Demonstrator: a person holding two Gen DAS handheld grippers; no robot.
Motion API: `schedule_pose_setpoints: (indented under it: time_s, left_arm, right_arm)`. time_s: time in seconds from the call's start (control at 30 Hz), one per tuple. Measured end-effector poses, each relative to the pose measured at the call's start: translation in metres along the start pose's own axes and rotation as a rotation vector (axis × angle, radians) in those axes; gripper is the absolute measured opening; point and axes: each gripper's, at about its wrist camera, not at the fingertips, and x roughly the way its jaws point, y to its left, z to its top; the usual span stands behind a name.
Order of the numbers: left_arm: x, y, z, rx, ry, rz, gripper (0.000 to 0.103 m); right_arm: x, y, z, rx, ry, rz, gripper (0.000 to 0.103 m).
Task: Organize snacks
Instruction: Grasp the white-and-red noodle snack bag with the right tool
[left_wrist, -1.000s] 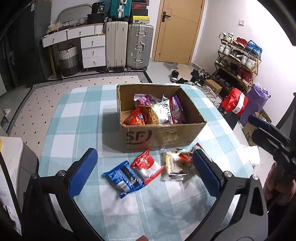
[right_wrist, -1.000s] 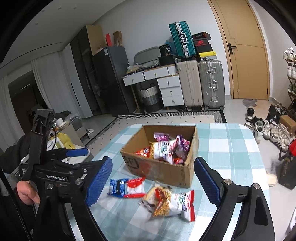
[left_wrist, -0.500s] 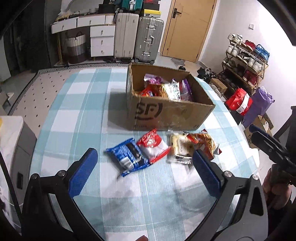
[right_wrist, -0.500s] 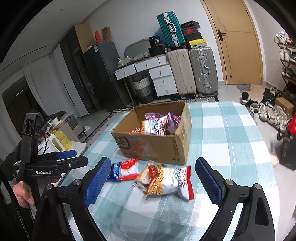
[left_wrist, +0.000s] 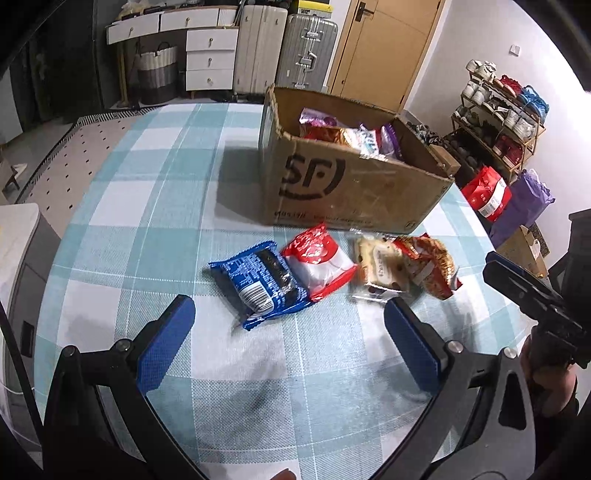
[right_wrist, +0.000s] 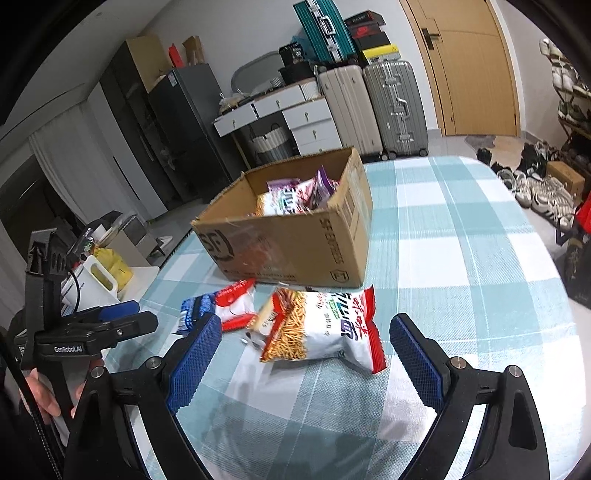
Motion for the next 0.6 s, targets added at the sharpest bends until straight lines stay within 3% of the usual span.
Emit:
schedule_pose_setpoints:
  time_s: [0.6]
  left_arm:
    - [0.038, 0.016, -0.004, -0.035, 0.066, 0.008, 0.102]
  right_arm:
    - [0.062, -0.025, -0.001, 0.058, 0.102, 0.012, 0.094]
